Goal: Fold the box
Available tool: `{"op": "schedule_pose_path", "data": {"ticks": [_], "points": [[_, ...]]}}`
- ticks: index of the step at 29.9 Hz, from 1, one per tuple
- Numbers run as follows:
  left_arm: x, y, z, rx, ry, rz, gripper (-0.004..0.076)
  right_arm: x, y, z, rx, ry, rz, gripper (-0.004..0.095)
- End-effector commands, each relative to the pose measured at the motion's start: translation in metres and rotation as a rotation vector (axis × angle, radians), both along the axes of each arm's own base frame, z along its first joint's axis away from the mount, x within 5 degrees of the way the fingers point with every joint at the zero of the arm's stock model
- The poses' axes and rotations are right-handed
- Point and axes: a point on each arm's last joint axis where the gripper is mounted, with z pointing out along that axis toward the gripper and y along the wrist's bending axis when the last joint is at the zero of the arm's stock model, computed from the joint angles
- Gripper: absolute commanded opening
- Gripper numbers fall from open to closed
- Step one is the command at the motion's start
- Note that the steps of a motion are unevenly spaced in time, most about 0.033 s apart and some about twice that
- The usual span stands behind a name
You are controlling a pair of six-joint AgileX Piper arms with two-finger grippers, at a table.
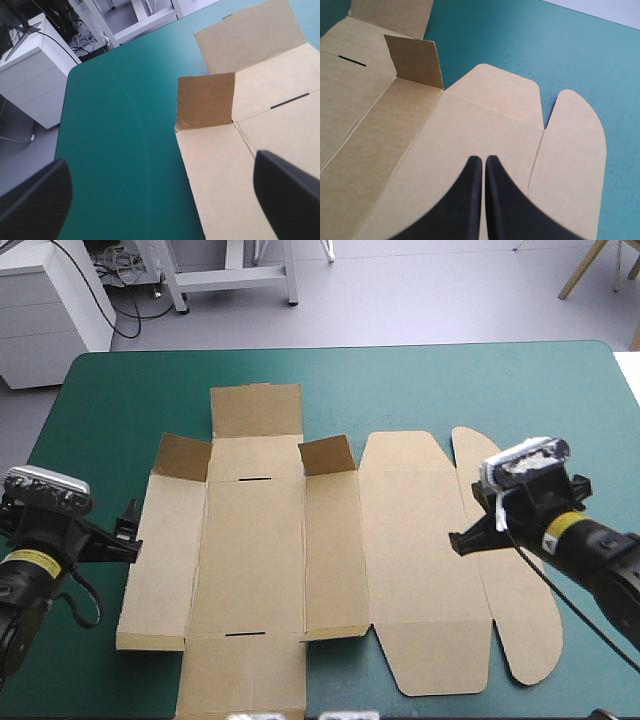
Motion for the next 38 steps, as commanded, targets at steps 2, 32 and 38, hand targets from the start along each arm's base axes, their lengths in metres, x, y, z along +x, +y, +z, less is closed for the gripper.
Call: {"op": "schedule_pose_path", "data": {"ticks": [2,32,38], "points": [[0.02,-0.002,0.015,-0.024,0.016,0.035,0.0689,-0.025,-0.015,0.012,0.055,-0.137,-0.005,0.0],[0.094,0.091,-0.075,-0.591,0.79,0.284,0.0689,-0.069,-0.039,-0.032,-0.025,-0.081,0.01,0.0],[0.098,0.088,-0.082,-0.652,0.803,0.273,0.0689,-0.073,-0.041,-0.03,-0.022,-0.101,0.011,0.0]]}}
